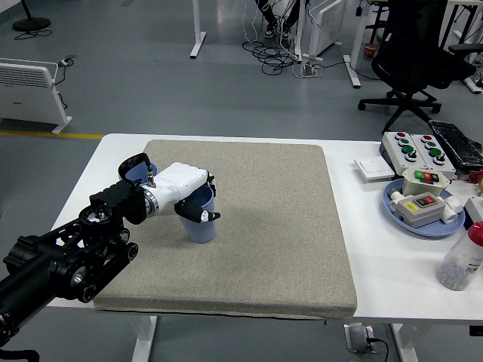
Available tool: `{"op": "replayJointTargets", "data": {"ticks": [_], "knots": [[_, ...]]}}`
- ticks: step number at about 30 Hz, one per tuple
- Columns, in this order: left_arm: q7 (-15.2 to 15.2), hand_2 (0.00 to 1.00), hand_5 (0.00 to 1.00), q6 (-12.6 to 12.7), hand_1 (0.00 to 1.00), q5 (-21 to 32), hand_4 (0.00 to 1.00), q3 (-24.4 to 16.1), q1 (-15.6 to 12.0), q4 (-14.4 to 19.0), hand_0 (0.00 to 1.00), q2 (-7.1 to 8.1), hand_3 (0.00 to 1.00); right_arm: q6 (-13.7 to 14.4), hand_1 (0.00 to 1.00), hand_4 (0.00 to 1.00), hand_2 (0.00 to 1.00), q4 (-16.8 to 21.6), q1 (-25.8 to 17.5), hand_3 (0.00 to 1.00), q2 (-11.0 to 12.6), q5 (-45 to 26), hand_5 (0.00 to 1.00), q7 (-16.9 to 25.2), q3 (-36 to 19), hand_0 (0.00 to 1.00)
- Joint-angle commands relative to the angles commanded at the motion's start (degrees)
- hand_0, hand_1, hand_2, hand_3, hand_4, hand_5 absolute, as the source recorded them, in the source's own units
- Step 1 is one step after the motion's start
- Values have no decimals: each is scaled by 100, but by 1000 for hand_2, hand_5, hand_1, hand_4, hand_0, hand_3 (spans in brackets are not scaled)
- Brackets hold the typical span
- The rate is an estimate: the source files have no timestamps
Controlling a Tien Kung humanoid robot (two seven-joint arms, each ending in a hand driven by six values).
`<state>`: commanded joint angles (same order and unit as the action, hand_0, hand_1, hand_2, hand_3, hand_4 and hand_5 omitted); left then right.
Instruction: Push cup pick cup insert cup
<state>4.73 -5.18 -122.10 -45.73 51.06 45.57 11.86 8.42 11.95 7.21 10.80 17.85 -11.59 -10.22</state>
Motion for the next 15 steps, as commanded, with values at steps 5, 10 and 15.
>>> {"op": "replayJointTargets", "data": {"ticks": [5,10,15], "knots": [[-28,436,197,-62,433,-60,646,-28,9,170,234,29,516,-3,603,138,671,0,3,591,2,0,523,-4,0,703],[-26,437,190,-94,433,-89,637,-33,17,275,233,44,517,-4,603,138,670,-2,-2,591,4,11,523,-9,-6,702],[-27,437,166,-127,437,-116,622,-22,27,373,240,66,517,-1,601,139,670,-3,-4,592,6,20,523,-11,-9,703]]}}
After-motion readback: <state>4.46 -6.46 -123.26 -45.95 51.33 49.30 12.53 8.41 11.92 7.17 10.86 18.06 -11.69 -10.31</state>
